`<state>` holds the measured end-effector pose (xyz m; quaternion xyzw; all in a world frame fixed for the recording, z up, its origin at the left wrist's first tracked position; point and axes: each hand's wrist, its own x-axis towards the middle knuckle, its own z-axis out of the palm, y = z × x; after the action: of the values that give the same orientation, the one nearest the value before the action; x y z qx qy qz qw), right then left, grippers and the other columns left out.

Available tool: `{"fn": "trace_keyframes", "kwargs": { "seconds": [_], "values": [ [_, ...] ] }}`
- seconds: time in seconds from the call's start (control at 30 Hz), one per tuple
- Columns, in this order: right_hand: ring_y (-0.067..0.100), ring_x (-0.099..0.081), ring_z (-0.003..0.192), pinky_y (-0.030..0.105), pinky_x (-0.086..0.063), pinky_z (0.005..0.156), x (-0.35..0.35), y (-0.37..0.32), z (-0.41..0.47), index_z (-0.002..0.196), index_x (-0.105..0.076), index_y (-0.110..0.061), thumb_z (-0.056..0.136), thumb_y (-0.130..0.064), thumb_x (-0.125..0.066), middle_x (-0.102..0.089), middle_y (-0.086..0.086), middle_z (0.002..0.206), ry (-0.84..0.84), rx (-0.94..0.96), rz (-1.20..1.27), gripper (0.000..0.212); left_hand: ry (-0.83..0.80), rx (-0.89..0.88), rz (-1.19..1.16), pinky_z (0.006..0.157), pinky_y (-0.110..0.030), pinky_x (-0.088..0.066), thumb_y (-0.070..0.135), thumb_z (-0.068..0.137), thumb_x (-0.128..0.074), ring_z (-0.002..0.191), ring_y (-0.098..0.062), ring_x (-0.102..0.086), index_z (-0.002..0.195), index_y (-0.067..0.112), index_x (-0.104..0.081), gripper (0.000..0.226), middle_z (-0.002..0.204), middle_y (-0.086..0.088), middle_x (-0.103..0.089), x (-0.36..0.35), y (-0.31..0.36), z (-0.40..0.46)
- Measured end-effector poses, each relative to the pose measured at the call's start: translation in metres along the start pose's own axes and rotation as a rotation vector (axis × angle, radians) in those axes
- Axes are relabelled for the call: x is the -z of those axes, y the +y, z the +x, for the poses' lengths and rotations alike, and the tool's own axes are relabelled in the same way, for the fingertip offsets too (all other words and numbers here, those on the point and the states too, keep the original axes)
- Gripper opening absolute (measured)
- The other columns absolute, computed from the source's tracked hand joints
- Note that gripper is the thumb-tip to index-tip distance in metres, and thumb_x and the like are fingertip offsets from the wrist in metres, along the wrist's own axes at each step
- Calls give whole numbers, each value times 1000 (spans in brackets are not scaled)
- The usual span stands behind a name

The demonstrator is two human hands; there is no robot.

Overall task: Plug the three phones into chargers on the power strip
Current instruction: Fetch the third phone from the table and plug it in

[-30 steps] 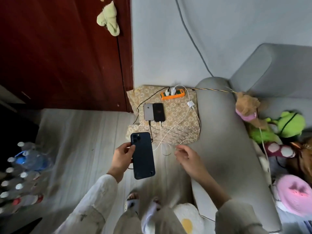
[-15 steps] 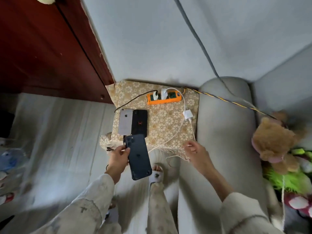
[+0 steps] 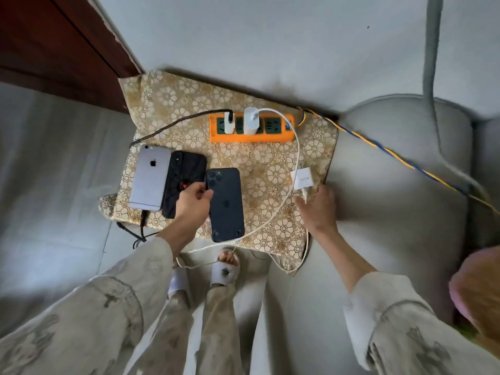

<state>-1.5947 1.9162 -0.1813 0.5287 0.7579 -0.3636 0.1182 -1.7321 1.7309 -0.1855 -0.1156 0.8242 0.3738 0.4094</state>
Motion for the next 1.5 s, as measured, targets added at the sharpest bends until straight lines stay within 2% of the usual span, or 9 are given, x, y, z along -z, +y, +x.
{"fn": "trace_keyframes", "kwargs": {
  "seconds": [0.33,0.47,0.57,0.73,0.9,1.03,1.13,1.23,1.5],
  "values": [
    [32,-51,110,33,-38,89,-9,-6,23,120,-46,0,85,-22,-62,-48,18,122,116,15,9,45,35,-35,100,87,-44,-53,20,94,-48,88,-27,-59,126,9,-52,35,97,-9,-62,-19,19,15],
    [27,-56,107,35,-46,91,5,-18,32,125,-46,-6,82,-15,-65,-54,15,121,154,137,127,47,24,-129,324,80,-37,-44,18,95,-41,100,-37,-55,126,3,-50,35,115,-23,-57,-22,22,8],
    [29,-53,112,33,-40,95,23,-37,48,129,-48,-5,81,-10,-65,-53,17,124,183,291,-8,51,-9,-165,453,85,-38,-42,14,95,-39,106,-41,-52,122,0,-47,32,124,-23,-44,-23,23,4],
    [28,-46,123,35,-38,97,40,-71,73,132,-47,-7,81,-8,-62,-50,12,132,101,553,-306,53,-58,-200,520,83,-39,-41,11,94,-38,105,-41,-51,118,-1,-48,29,117,-25,-48,-17,26,4],
    [33,-48,121,37,-34,101,47,-94,86,132,-47,-5,83,-8,-62,-55,17,130,73,652,-420,52,-143,-228,602,94,-42,-40,14,95,-36,114,-39,-49,129,1,-41,36,131,-20,-38,-13,22,1],
    [34,-46,123,37,-36,103,51,-106,95,134,-46,-5,85,-11,-61,-52,17,133,14,718,-521,52,-30,-389,688,99,-42,-39,14,93,-41,123,-30,-38,135,11,-37,43,135,-13,-37,-6,10,0],
    [33,-47,122,38,-40,98,51,-113,98,136,-44,-8,85,-12,-61,-51,16,132,-12,731,-585,54,96,-475,859,113,-50,-21,21,89,-49,137,-33,-19,143,17,-23,60,149,-13,-22,7,-4,9],
    [34,-49,120,40,-42,96,49,-116,99,137,-43,-8,84,-11,-61,-51,17,131,-46,752,-635,56,23,-375,1021,113,-57,3,45,84,-56,144,-32,13,146,20,8,93,156,-9,14,25,-21,21],
    [36,-49,116,46,-48,89,50,-125,97,140,-37,-8,86,-16,-60,-48,18,128,-80,751,-774,59,-57,-335,1091,114,-58,-8,51,76,-61,142,-29,20,141,23,26,112,153,-3,29,35,-29,31]
  ]
}}
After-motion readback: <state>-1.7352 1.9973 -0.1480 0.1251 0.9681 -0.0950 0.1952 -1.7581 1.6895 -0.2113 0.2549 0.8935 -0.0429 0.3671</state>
